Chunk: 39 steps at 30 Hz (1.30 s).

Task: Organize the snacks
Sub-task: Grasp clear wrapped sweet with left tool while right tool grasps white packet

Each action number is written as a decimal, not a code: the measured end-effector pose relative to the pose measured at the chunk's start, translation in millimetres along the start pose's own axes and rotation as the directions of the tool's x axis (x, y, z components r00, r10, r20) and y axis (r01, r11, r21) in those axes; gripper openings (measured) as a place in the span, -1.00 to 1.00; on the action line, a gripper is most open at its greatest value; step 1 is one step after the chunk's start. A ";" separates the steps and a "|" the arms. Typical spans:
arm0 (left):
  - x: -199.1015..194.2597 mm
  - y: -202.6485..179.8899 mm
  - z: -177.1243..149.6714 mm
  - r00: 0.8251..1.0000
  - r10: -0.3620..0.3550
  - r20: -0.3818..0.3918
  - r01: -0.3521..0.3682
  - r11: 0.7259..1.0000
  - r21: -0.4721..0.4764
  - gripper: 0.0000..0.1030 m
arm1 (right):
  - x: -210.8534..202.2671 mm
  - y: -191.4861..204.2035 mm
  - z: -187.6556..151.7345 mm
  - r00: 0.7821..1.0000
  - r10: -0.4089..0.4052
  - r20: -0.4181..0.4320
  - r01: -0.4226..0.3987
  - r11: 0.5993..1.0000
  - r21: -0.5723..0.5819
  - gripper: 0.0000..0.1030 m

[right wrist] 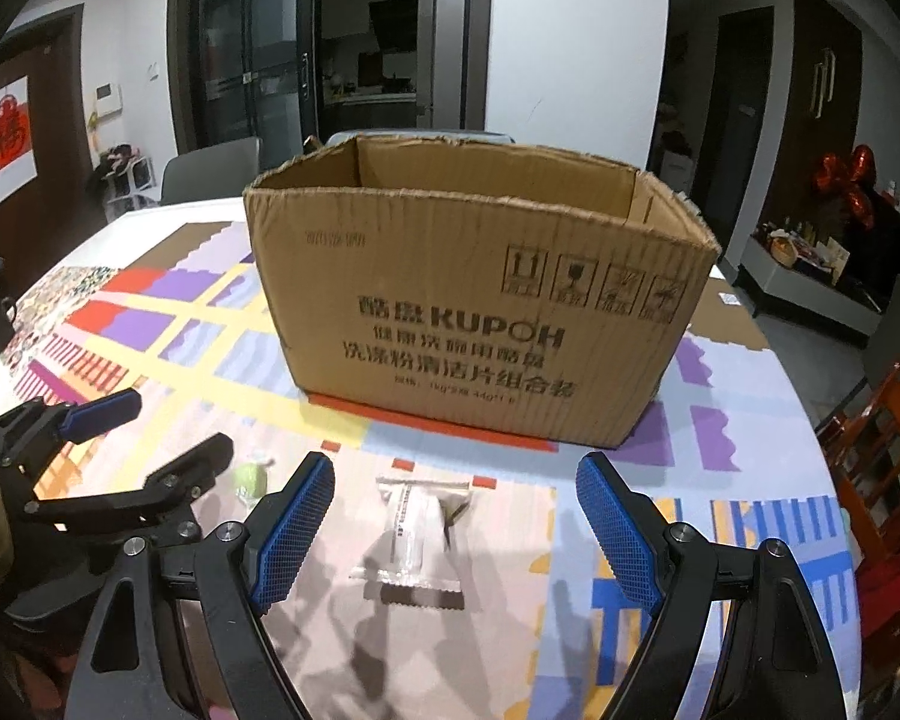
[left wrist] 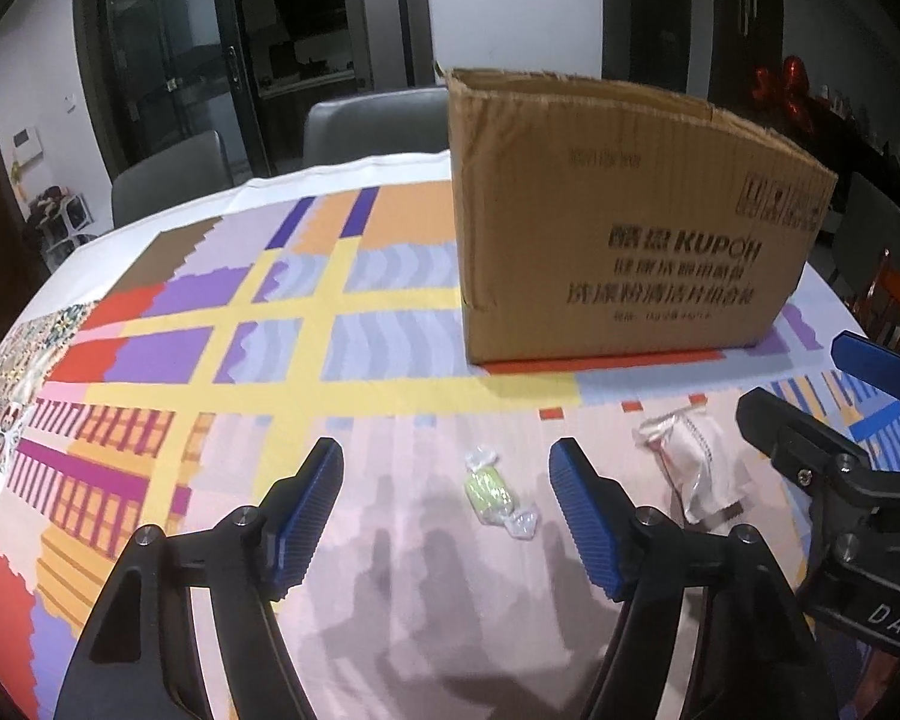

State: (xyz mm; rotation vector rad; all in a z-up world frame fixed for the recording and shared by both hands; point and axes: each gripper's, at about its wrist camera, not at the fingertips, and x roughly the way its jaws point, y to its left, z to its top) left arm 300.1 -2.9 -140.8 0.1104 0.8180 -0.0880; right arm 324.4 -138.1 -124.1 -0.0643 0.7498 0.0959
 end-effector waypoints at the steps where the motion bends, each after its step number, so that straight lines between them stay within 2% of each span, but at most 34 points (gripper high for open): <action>1: 1.8 -0.9 -1.1 1.000 0.000 -0.004 0.000 1.000 0.003 0.37 | 2.0 0.9 -0.3 1.000 0.002 -0.006 -0.002 1.000 -0.004 0.63; 11: 26.5 -4.5 -10.5 0.997 -0.019 -0.070 0.018 1.000 -0.013 0.21 | 25.8 4.1 -11.3 0.996 0.028 -0.080 -0.030 0.999 -0.016 0.57; 17: 37.6 -6.8 -9.5 0.996 -0.003 -0.090 0.002 1.000 -0.016 0.13 | 38.3 4.9 -13.2 0.992 0.042 -0.120 -0.045 0.999 -0.025 0.53; 22: 48.2 -8.7 -11.0 0.992 -0.015 -0.121 0.013 1.000 -0.022 -0.23 | 48.8 5.2 -15.8 0.988 0.055 -0.145 -0.058 0.998 -0.016 0.52; 26: 49.4 -8.6 -12.5 0.993 -0.027 -0.114 0.024 0.999 -0.027 -0.25 | 57.2 7.7 -19.0 0.984 0.065 -0.164 -0.067 0.998 -0.010 0.48; 29: 49.7 -10.7 -12.5 0.993 -0.033 -0.114 0.031 0.999 -0.020 -0.34 | 60.5 7.8 -20.0 0.983 0.070 -0.171 -0.071 0.997 0.000 0.40; 32: 49.1 -11.9 -12.3 0.992 -0.047 -0.116 0.045 0.999 -0.020 -0.54 | 64.6 8.9 -21.5 0.979 0.083 -0.185 -0.083 0.997 0.008 0.06; 33: 48.9 -12.3 -12.4 0.991 -0.060 -0.116 0.058 0.998 -0.019 -0.62 | 66.4 8.9 -22.1 0.978 0.086 -0.192 -0.084 0.996 0.014 -0.12; 34: 48.5 -13.1 -12.2 0.991 -0.061 -0.117 0.059 0.998 -0.016 -0.62 | 68.3 8.8 -22.8 0.976 0.088 -0.201 -0.086 0.996 0.019 -0.19; 39: 48.7 -12.7 -12.8 0.991 -0.065 -0.119 0.064 0.998 -0.018 -0.63 | 69.8 5.3 -25.1 0.974 0.087 -0.207 -0.082 0.996 0.036 -0.28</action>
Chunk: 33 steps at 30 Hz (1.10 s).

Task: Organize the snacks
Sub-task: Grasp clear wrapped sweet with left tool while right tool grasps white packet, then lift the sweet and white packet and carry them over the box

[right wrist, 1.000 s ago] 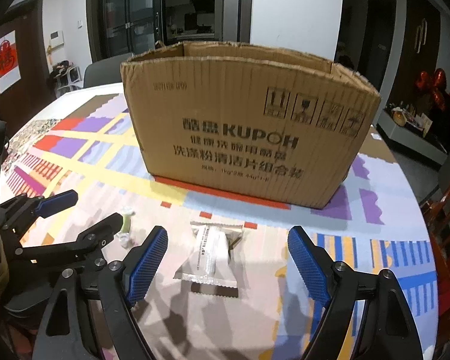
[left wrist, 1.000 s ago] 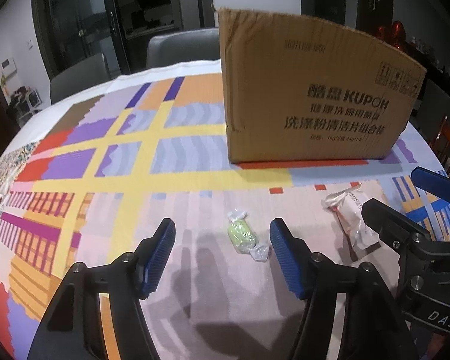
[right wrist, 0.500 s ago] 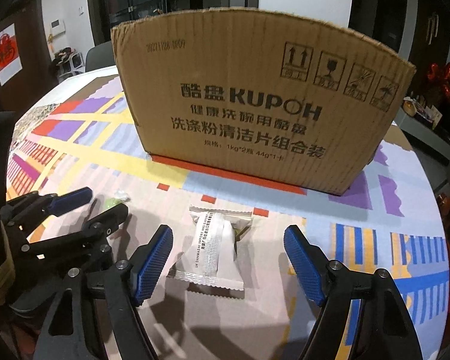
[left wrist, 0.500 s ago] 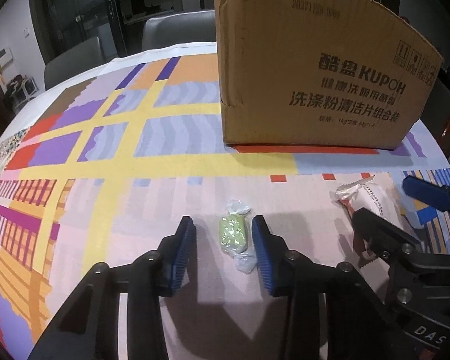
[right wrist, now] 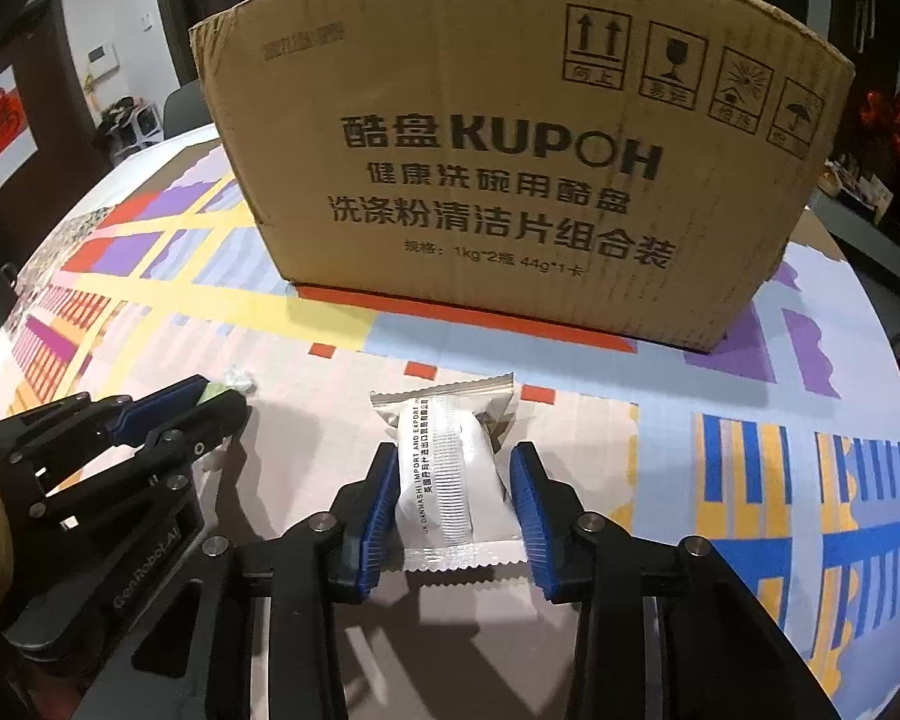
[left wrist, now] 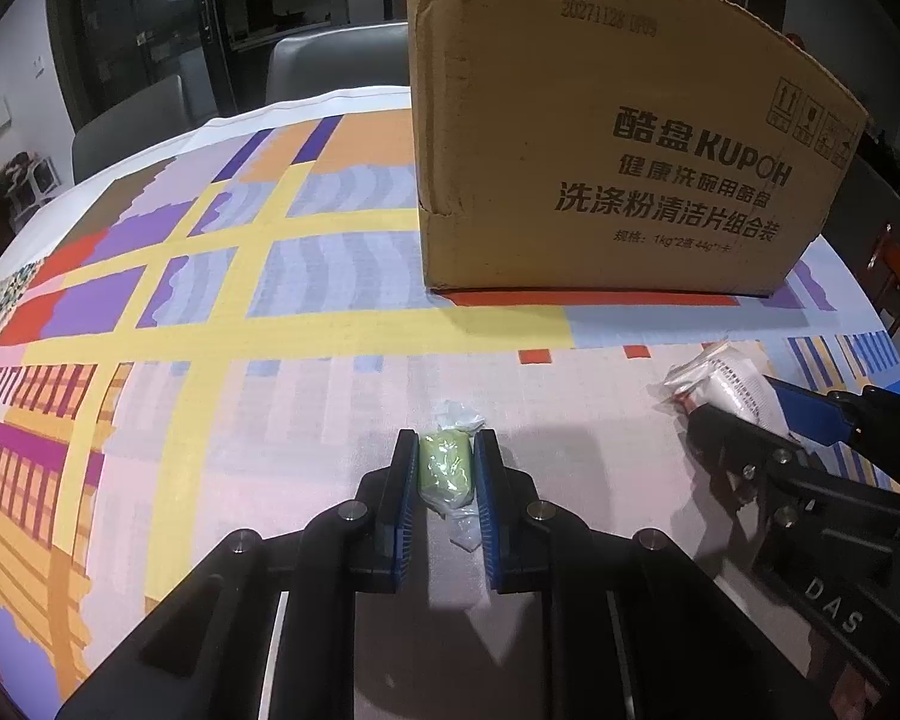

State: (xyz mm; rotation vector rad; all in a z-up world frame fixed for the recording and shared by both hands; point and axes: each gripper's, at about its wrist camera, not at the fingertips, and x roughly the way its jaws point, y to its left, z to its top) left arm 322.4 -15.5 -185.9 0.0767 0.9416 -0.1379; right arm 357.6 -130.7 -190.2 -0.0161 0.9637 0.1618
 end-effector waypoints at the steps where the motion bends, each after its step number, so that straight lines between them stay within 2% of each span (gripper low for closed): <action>1: 0.1 -0.3 -0.1 1.000 0.001 -0.001 -0.001 1.000 0.001 -0.63 | -1.2 -0.7 0.0 1.000 -0.003 0.002 0.003 1.000 0.000 -0.30; 16: -20.1 -8.4 5.6 1.000 0.011 0.029 -0.012 1.000 0.021 -0.63 | -22.3 -7.5 5.3 0.999 -0.004 0.048 0.003 1.000 0.029 -0.36; 33: -63.4 -22.5 19.8 0.995 0.006 0.102 -0.011 0.999 0.047 -0.63 | -73.9 -18.6 6.9 0.992 -0.016 0.128 0.010 0.999 0.042 -0.36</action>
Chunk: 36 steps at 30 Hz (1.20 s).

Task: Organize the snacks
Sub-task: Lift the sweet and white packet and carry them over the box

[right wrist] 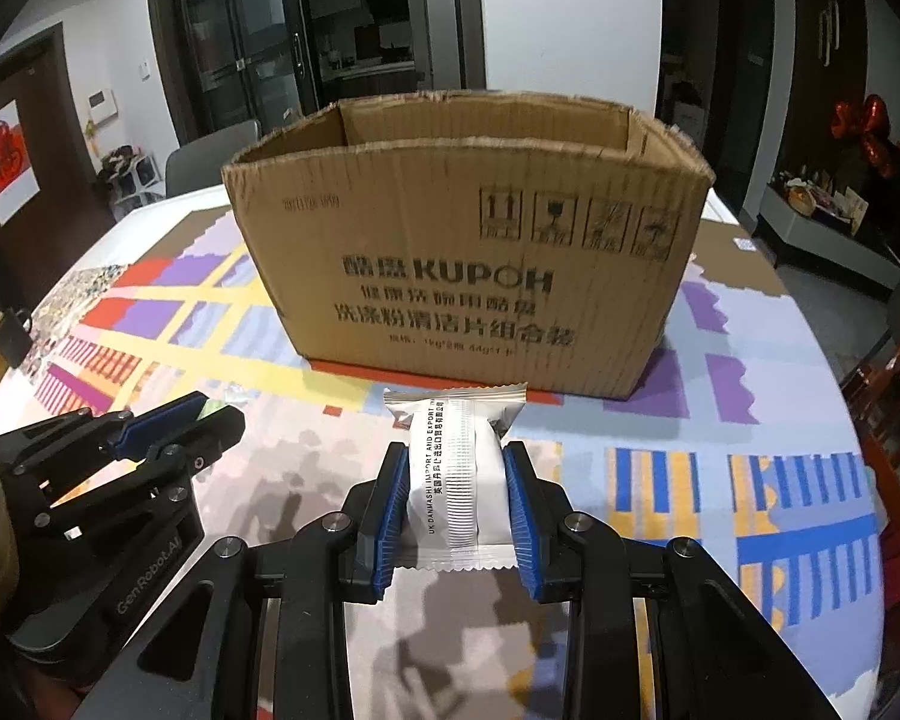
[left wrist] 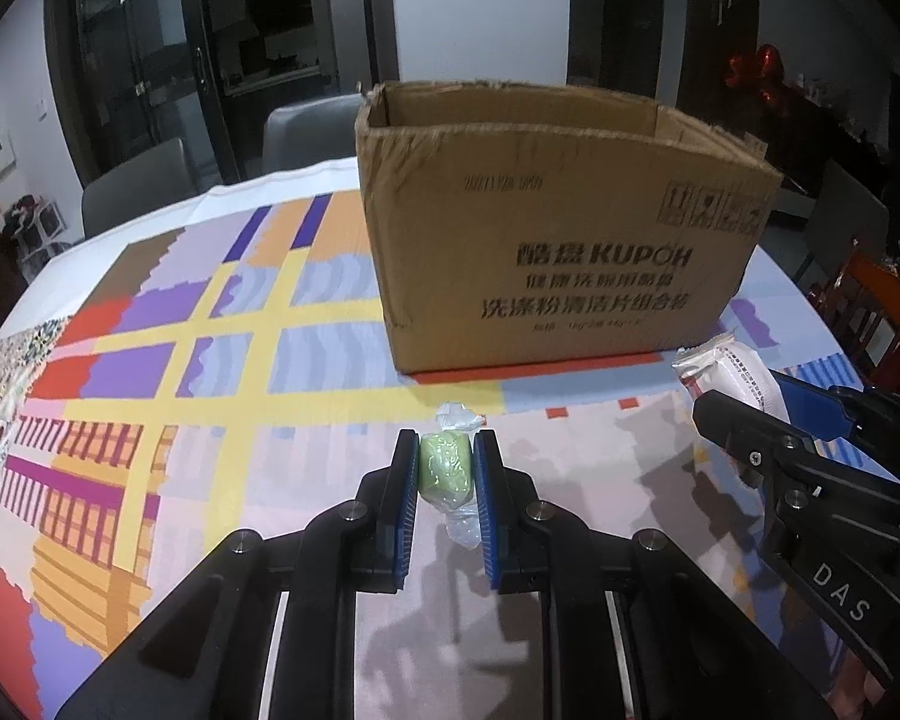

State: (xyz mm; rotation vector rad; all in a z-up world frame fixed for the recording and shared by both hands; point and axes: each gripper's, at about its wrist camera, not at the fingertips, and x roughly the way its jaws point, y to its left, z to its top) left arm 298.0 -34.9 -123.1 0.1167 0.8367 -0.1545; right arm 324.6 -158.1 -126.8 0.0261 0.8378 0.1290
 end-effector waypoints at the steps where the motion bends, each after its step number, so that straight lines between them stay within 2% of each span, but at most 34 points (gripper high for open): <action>1: -2.1 -0.6 1.8 1.000 0.000 0.004 -0.001 1.000 0.002 -0.63 | -3.1 -1.1 1.6 1.000 -0.001 0.005 0.001 1.000 0.002 -0.36; 36: -61.3 -15.3 68.0 0.988 -0.014 0.156 0.009 0.999 0.035 -0.63 | -75.5 -21.4 52.3 0.984 -0.049 0.168 0.046 0.999 0.022 -0.36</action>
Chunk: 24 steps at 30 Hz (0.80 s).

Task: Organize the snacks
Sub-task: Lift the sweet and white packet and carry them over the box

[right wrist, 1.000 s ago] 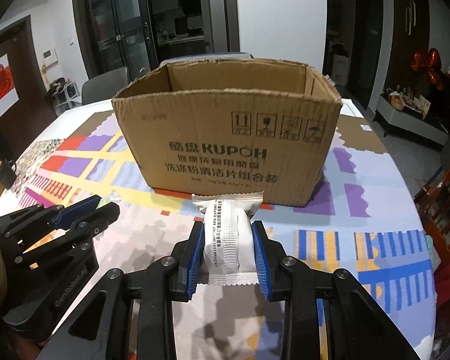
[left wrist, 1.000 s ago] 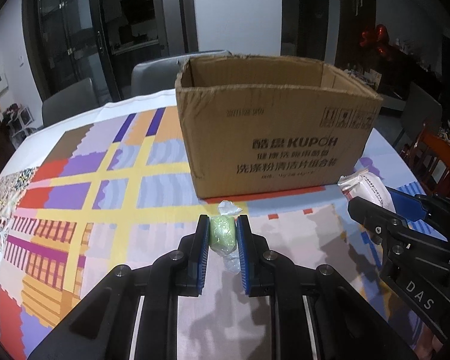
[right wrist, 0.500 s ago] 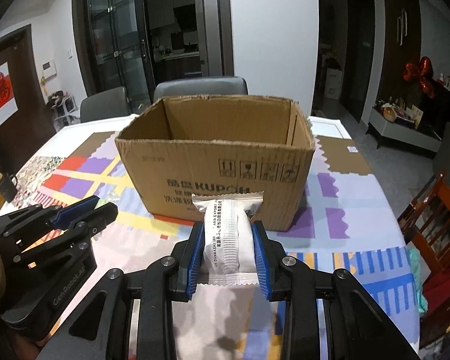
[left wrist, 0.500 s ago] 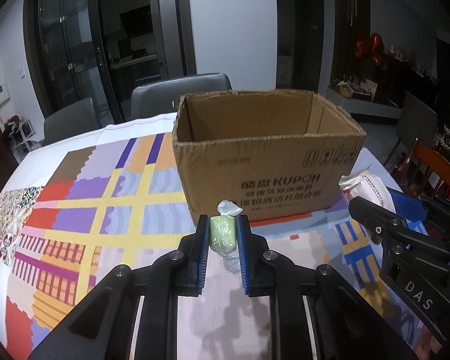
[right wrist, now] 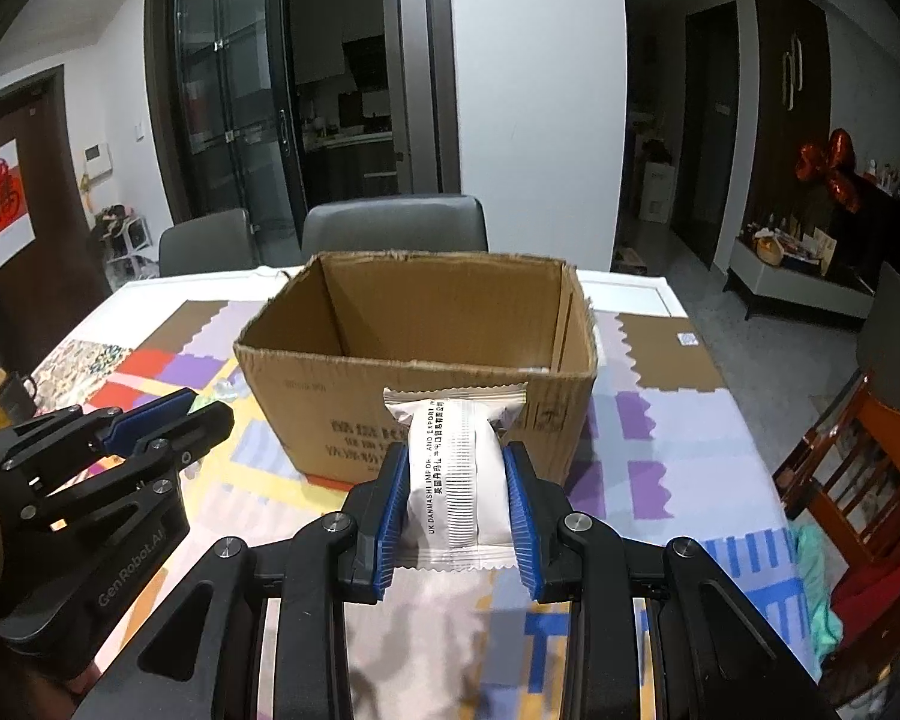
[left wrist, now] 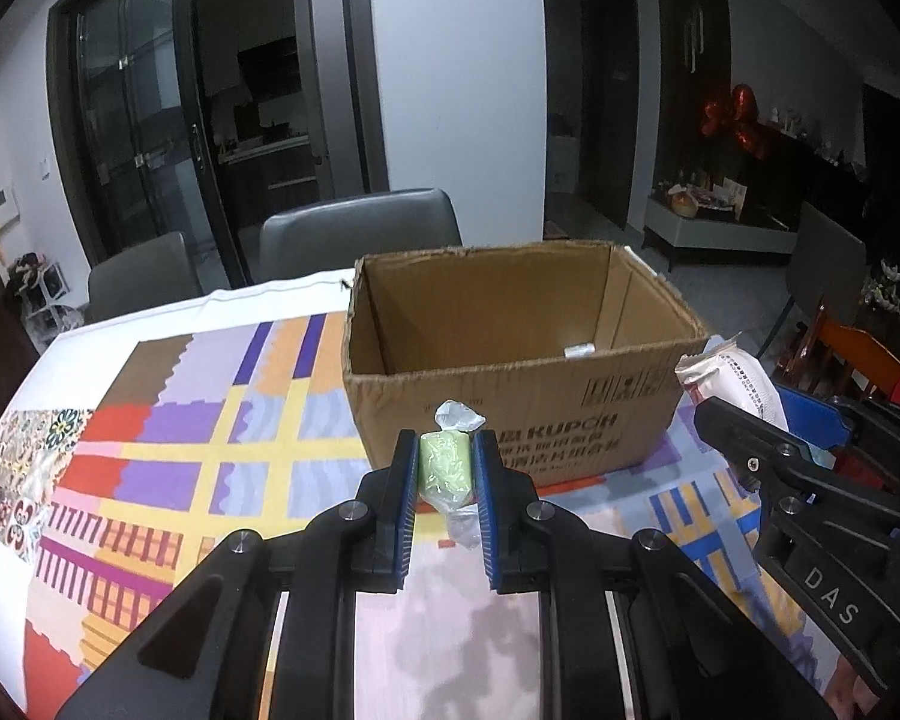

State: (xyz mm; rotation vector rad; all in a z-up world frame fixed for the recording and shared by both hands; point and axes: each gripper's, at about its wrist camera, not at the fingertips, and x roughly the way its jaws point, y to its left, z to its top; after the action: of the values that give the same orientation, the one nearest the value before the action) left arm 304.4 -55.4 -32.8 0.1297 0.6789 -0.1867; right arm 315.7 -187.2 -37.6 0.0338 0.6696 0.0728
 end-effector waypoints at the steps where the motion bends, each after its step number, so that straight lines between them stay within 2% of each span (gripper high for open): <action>1: -0.2 -0.1 1.7 1.000 0.000 0.003 0.000 1.000 0.000 -0.63 | -0.7 -0.2 1.5 1.000 -0.001 0.004 0.001 1.000 0.000 -0.36; 24: 2.4 -1.5 40.0 0.998 -0.022 0.053 0.021 1.000 0.015 -0.63 | -11.3 -11.1 42.6 0.997 -0.022 0.078 0.022 1.000 0.000 -0.36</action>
State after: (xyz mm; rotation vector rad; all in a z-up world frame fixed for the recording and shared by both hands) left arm 330.3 -64.4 -3.5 0.1309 0.6264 -0.2149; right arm 334.0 -199.5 2.1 0.0283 0.5920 0.0500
